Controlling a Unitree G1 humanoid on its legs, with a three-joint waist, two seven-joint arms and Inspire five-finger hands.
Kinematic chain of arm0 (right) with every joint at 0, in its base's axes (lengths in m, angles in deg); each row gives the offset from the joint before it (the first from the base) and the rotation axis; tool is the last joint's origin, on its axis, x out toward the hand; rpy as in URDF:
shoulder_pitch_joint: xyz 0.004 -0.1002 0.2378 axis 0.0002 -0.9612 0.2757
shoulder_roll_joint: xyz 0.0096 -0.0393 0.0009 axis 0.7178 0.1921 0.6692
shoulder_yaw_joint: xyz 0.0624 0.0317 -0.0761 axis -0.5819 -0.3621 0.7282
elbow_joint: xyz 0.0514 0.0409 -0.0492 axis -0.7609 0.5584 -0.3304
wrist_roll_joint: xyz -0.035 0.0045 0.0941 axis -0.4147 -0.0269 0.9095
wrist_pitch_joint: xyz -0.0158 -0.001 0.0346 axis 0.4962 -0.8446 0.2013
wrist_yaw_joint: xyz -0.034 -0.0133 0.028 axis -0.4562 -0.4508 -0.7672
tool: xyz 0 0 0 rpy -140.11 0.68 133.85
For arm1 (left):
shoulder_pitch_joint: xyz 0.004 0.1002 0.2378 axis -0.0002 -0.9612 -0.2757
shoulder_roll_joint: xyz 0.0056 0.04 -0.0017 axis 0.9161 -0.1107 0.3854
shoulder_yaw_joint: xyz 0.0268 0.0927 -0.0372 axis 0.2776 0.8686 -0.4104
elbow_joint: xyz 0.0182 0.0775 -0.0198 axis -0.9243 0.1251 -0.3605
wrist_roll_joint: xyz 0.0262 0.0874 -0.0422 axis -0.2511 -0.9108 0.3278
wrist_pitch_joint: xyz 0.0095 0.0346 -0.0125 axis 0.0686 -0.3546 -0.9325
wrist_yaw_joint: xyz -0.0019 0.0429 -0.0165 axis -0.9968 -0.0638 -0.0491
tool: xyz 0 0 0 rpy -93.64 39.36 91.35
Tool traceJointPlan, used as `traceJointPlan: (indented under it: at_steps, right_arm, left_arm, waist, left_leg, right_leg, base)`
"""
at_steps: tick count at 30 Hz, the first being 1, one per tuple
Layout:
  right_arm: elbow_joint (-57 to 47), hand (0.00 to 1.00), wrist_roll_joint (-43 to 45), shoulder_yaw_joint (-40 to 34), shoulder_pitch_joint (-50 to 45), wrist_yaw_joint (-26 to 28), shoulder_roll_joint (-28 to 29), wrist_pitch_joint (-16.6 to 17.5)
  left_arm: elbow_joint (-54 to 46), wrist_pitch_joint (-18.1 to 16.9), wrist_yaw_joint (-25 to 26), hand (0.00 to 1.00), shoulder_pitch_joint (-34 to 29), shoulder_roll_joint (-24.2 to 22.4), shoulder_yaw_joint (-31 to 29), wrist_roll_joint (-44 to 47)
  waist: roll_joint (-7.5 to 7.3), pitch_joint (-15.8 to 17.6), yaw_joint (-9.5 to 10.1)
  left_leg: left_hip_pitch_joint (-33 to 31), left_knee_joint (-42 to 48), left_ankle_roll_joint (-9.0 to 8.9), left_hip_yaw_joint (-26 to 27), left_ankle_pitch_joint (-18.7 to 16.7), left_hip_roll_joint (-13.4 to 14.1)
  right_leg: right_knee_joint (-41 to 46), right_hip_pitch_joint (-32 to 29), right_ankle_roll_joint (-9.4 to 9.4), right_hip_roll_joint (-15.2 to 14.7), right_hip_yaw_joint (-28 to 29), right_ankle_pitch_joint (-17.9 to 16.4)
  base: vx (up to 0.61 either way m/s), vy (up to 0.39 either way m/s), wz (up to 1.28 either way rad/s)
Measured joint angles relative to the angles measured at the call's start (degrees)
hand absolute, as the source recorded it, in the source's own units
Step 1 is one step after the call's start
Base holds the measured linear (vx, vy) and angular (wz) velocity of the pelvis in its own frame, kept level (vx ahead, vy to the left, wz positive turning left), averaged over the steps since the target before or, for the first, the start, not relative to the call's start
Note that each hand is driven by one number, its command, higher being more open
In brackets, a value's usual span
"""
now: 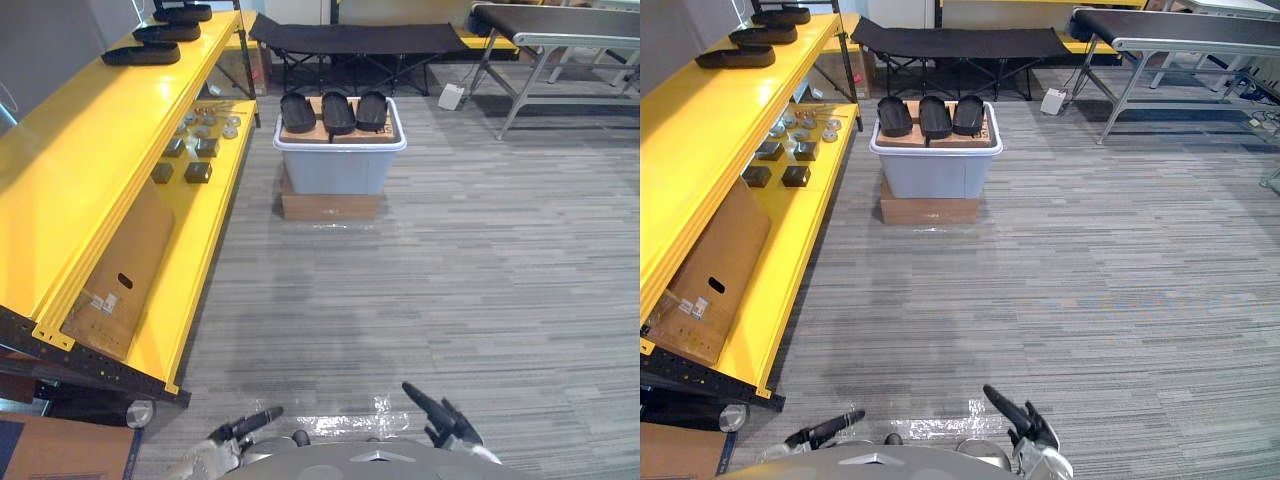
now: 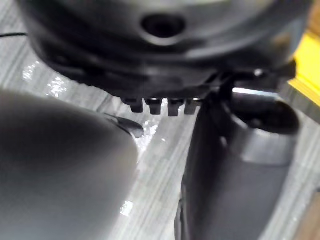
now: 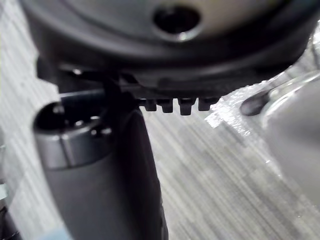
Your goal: Walk over and take three plastic housings, then place them on the shelf
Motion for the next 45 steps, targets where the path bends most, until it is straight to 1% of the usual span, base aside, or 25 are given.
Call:
traceJointPlan:
  at_steps: [3,5,7,8,10,11,13,15,18,20,22,23,25,28,32,35,37,38,39,40,41,42,43,44,45]
  right_arm:
    - [-4.1,1.0,-0.06,0.78,2.53,1.54,-0.28,2.25]
    - [-5.55,1.0,-0.04,1.4,3.92,2.46,-0.95,2.59]
    - [-6.0,1.0,-0.02,2.31,5.38,2.52,-2.21,2.58]
    - [-6.0,1.0,0.01,2.31,5.61,2.47,-2.3,2.5]
    - [-6.05,1.0,0.33,2.78,6.14,2.44,-2.29,1.4]
    - [-6.07,1.0,2.64,2.97,5.93,3.74,-2.23,-0.62]
    - [-6.04,1.0,3.58,3.25,5.36,5.21,-1.8,-2.06]
    - [-6.04,1.0,3.57,3.22,4.33,5.07,-0.93,-2.12]
    - [-5.83,1.0,3.59,1.99,1.7,4.73,0.39,-2.1]
    - [-5.04,1.0,3.63,0.76,0.28,4.56,0.86,-2.04]
    - [-4.18,1.0,3.53,0.53,-1.35,4.23,0.9,-1.15]
    - [-4.01,1.0,3.51,0.53,-1.79,4.21,1.02,-0.48]
    - [-4.01,1.0,3.51,0.54,-3.26,3.98,1.72,1.92]
    - [-5.19,1.0,3.39,1.01,-4.94,3.55,2.73,3.28]
    - [-6.16,1.0,2.75,2.95,-6.03,3.23,2.91,3.32]
    - [-7.64,1.0,2.86,3.85,-6.69,2.07,3.07,3.14]
    - [-8.32,1.0,3.04,3.9,-6.61,1.87,3.06,3.18]
    - [-8.7,1.0,3.12,3.92,-6.32,1.69,3.05,3.21]
    - [-9.09,1.0,3.49,4.08,-6.33,1.44,3.05,3.31]
    - [-9.67,1.0,3.49,4.3,-6.34,0.98,3.03,3.62]
    - [-9.75,1.0,3.47,4.46,-6.53,0.62,3.02,4.35]
    - [-9.85,1.0,3.47,4.42,-6.46,0.37,2.94,4.67]
    - [-9.99,1.0,3.47,4.41,-5.82,-0.3,2.51,5.07]
    - [-10.08,1.0,3.59,4.43,-5.78,-0.45,2.49,5.43]
    - [-10.36,1.0,4.12,4.79,-5.89,-0.46,2.72,6.31]
  left_arm:
    - [-2.02,-0.97,-0.5,1.0,2.85,-0.38,3.71,-1.68]
    - [-3.64,-1.16,-1.29,1.0,3.85,-0.59,5.43,-1.75]
    - [-5.12,-2.68,-3.0,1.0,4.75,-0.97,6.82,-1.87]
    - [-5.12,-2.83,-3.19,1.0,5.03,-1.1,6.87,-1.84]
    - [-5.13,-2.97,-4.19,1.0,5.0,-1.1,7.36,-1.77]
    - [-5.07,-2.92,-4.85,1.0,4.5,-1.13,7.9,-1.8]
    - [-4.94,-2.91,-4.95,1.0,3.28,-1.33,8.39,-1.78]
    - [-4.52,-2.82,-4.83,1.0,2.01,-1.64,8.41,-1.76]
    - [-3.58,-2.93,-4.37,1.0,1.14,-1.39,8.09,-1.93]
    - [-3.03,-5.2,-4.35,1.0,0.58,-1.47,7.76,-3.79]
    - [-2.46,-7.81,-2.54,1.0,-0.1,-1.5,7.58,-4.37]
    - [-2.46,-8.36,-2.07,1.0,-0.36,-1.59,7.16,-4.29]
    - [-2.51,-10.15,-1.2,1.0,-1.73,-2.06,5.53,-4.02]
    - [-2.56,-11.24,-1.29,1.0,-2.64,-2.12,5.12,-4.05]
    - [-3.38,-12.39,-2.0,1.0,-3.6,-2.51,4.37,-4.15]
    - [-6.42,-13.04,-2.32,1.0,-4.44,-2.58,4.99,-3.7]
    - [-8.76,-13.49,-2.37,1.0,-4.79,-2.55,6.07,-3.52]
    - [-10.89,-13.58,-2.76,1.0,-5.18,-2.69,6.49,-3.52]
    - [-12.47,-13.85,-3.29,1.0,-5.7,-2.69,6.9,-3.53]
    - [-14.0,-14.43,-3.98,1.0,-6.09,-2.6,7.65,-3.83]
    - [-14.87,-14.89,-4.71,1.0,-6.11,-2.46,8.69,-4.46]
    - [-15.7,-14.95,-5.15,1.0,-6.04,-2.56,9.15,-4.88]
    - [-16.75,-15.57,-5.76,1.0,-5.73,-2.51,10.73,-6.6]
    - [-17.38,-15.75,-6.06,1.0,-5.72,-2.24,11.42,-7.04]
    - [-18.81,-15.9,-6.31,1.0,-5.61,-1.64,12.51,-7.77]
  waist:
    - [-0.59,0.35,-0.12]
    - [-0.54,0.38,-0.24]
    - [-0.22,0.57,-0.23]
    - [-0.13,0.64,-0.21]
    - [0.06,0.77,-0.22]
    - [0.21,0.84,-0.2]
    - [0.33,0.91,-0.26]
    - [0.38,0.9,-0.36]
    - [0.34,0.91,-0.55]
    - [0.37,0.89,-0.61]
    - [0.5,0.88,-0.71]
    - [0.49,0.88,-0.83]
    - [0.41,0.91,-1.22]
    - [0.3,0.95,-1.34]
    - [0.15,1.02,-1.51]
    - [-0.01,1.07,-1.44]
    - [-0.1,1.04,-1.34]
    - [-0.23,1.05,-1.18]
    - [-0.34,0.99,-1.05]
    - [-0.56,0.84,-0.76]
    - [-1.66,0.42,-0.13]
    - [-1.2,0.21,-0.1]
    - [-1.5,0.92,-0.19]
    - [-1.38,0.91,-0.33]
    - [-0.93,1.61,-0.79]
  left_leg:
    - [0.0,-0.28,0.13,-0.17,0.12,-0.37]
    - [-0.04,-0.3,0.14,-0.35,0.13,-0.6]
    - [-0.11,-0.32,0.15,-0.63,0.13,-0.85]
    - [-0.11,-0.32,0.16,-0.67,0.14,-0.88]
    - [-0.1,-0.34,0.19,-0.68,0.16,-0.92]
    - [-0.08,-0.35,0.19,-0.69,0.16,-0.92]
    - [-0.03,-0.37,0.19,-0.7,0.16,-0.92]
    - [0.05,-0.42,0.21,-0.77,0.17,-0.92]
    - [-0.13,-0.62,0.74,-2.16,0.51,-1.12]
    - [-0.04,-0.65,1.16,-2.86,0.8,-1.35]
    - [-0.14,-0.67,1.25,-3.36,1.13,-1.61]
    - [-0.17,-0.68,1.27,-3.51,1.19,-1.66]
    - [-0.3,-0.71,0.98,-3.56,1.06,-1.76]
    - [-0.74,-0.72,0.94,-3.24,1.03,-1.76]
    - [-0.82,-0.72,1.1,-2.56,0.87,-1.78]
    - [-1.02,-0.71,1.28,-2.48,0.66,-1.95]
    - [-1.37,-0.71,1.37,-2.42,0.5,-2.09]
    - [-1.45,-0.7,1.52,-2.24,0.24,-2.27]
    - [-1.45,-0.69,1.71,-2.18,-0.3,-2.51]
    - [-1.37,-0.66,2.19,-1.9,-0.86,-2.99]
    - [-1.44,-0.6,2.46,-0.85,-2.03,-3.84]
    - [-1.57,0.35,2.47,-0.37,-2.87,-3.82]
    - [-3.17,4.4,4.1,-0.67,-4.97,-3.83]
    - [-3.69,6.4,4.44,-1.07,-6.19,-3.75]
    - [-3.37,10.58,5.62,-1.86,-8.02,-3.16]
  right_leg:
    - [-0.02,-0.13,0.07,-0.32,-0.1,0.02]
    - [-0.02,-0.14,0.11,-0.55,-0.25,0.01]
    - [-0.02,-0.15,0.26,-0.79,-0.56,0.02]
    - [-0.02,-0.15,0.28,-0.82,-0.59,0.02]
    - [-0.02,-0.15,0.32,-0.85,-0.61,0.01]
    - [-0.01,-0.14,0.38,-0.85,-0.62,-0.03]
    - [0.09,-0.14,0.5,-0.87,-0.65,-0.11]
    - [0.28,-0.1,0.6,-0.88,-0.68,-0.19]
    - [1.61,-0.24,0.77,-1.11,-1.47,-0.94]
    - [2.47,-0.24,0.92,-1.44,-1.95,-1.45]
    - [2.72,-0.27,0.93,-1.68,-2.36,-1.45]
    - [2.8,-0.29,0.93,-1.74,-2.48,-1.45]
    - [3.17,-0.56,0.95,-1.86,-2.44,-1.5]
    - [3.29,-1.14,1.19,-1.87,-1.99,-1.67]
    - [3.26,-1.38,0.97,-1.88,-1.34,-1.83]
    - [3.27,-1.57,1.03,-2.04,-1.31,-1.94]
    - [3.48,-2.01,1.24,-2.2,-1.32,-2.13]
    - [4.14,-2.38,1.75,-2.48,-1.34,-2.51]
    - [5.09,-2.86,2.04,-2.88,-1.31,-3.24]
    - [7.2,-3.84,2.76,-3.7,-1.04,-4.66]
    - [10.36,-5.62,4.43,-5.23,-0.98,-6.19]
    - [14.13,-7.13,5.18,-5.88,0.01,-6.57]
    - [25.77,-12.4,6.16,-6.54,3.96,-6.32]
    - [31.03,-14.9,6.74,-6.72,5.8,-5.1]
    - [41.2,-19.37,6.69,-6.29,8.65,-2.29]
  base:
    - [0.01,0.021,0.02]
    - [0.0,0.012,0.02]
    - [0.0,0.024,0.07]
    - [0.0,0.016,0.05]
    - [0.0,0.0,0.0]
    - [0.0,0.0,0.0]
    - [0.0,0.0,0.0]
    - [-0.01,-0.006,0.03]
    - [-0.03,-0.009,0.19]
    - [-0.03,0.003,0.2]
    - [-0.04,0.013,0.12]
    - [-0.05,0.014,0.09]
    - [-0.05,0.02,0.03]
    - [-0.05,0.017,-0.05]
    - [-0.01,0.027,-0.07]
    - [0.03,0.015,0.0]
    - [0.05,0.018,0.01]
    - [0.06,0.018,0.0]
    - [0.11,0.038,-0.04]
    - [0.14,0.059,-0.12]
    - [0.16,0.064,-0.1]
    - [0.14,0.072,0.03]
    - [0.1,0.072,0.15]
    - [0.13,0.112,0.34]
    - [0.21,0.113,0.47]
